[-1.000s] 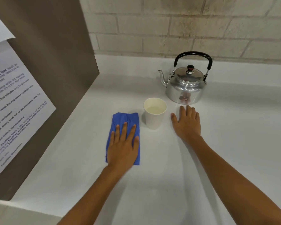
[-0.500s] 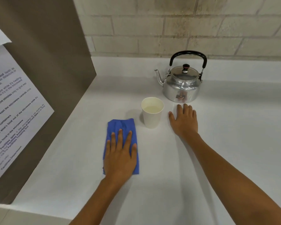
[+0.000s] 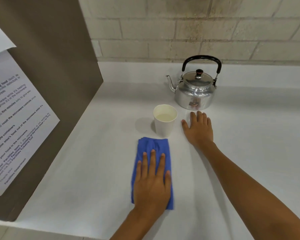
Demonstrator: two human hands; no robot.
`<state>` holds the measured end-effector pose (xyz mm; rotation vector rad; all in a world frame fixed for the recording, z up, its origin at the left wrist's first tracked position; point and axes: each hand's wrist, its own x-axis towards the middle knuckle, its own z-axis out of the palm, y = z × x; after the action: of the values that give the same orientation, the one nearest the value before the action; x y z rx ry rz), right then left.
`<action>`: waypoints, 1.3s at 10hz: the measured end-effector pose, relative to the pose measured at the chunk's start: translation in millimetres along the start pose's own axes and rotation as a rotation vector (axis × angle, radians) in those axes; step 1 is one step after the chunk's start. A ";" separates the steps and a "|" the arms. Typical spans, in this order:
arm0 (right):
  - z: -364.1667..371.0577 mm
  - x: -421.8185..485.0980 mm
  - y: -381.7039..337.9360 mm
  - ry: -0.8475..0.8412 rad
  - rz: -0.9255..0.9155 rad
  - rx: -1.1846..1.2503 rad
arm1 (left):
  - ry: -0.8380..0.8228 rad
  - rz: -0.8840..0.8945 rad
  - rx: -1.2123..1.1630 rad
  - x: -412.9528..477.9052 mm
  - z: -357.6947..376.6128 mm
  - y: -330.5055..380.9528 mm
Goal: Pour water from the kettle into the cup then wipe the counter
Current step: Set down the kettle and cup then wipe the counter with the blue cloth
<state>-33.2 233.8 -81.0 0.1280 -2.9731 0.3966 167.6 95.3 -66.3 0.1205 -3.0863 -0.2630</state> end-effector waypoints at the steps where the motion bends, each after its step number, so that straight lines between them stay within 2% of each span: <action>1: -0.3 0.5 1.0 -0.006 0.001 -0.005 | -0.081 0.047 0.032 -5.8 1.5 8.1; 2: -3.7 -0.3 0.7 -0.015 0.001 0.027 | -0.179 0.028 0.017 -5.5 -2.0 18.3; 3: -13.2 -5.5 -3.0 0.021 -0.002 0.127 | -0.203 0.049 -0.064 -3.2 -9.9 19.7; 4: -28.9 -22.1 -10.0 0.102 0.034 0.240 | -0.033 0.133 -0.282 12.9 -9.3 -15.8; 5: -39.7 -60.8 -26.9 0.118 0.033 0.299 | 0.041 0.069 -0.325 44.3 -15.3 -64.9; 7: -23.3 -151.2 -84.9 -0.111 -0.030 0.234 | -0.066 0.007 -0.158 90.1 -10.2 -97.0; 9: -8.3 -170.5 -112.3 -0.121 -0.057 0.008 | -0.056 0.006 -0.063 93.4 6.7 -94.6; 10: -8.8 -178.6 -100.7 -0.176 -0.145 0.021 | -0.053 0.013 -0.067 93.3 7.7 -96.6; 11: -18.4 -185.3 -70.5 -0.122 -0.211 -0.036 | -0.033 0.026 -0.040 93.9 8.0 -97.8; 12: -30.1 -165.8 -20.1 -0.063 -0.121 -0.079 | -0.023 0.027 -0.047 91.9 8.4 -96.9; 13: -32.6 -121.3 7.7 -0.108 0.027 -0.079 | -0.023 0.020 -0.047 91.5 8.4 -94.3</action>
<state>89.8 257.9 -69.9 0.1039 -3.0945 0.2835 83.0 -3.4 -87.4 0.0852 -3.0995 -0.3379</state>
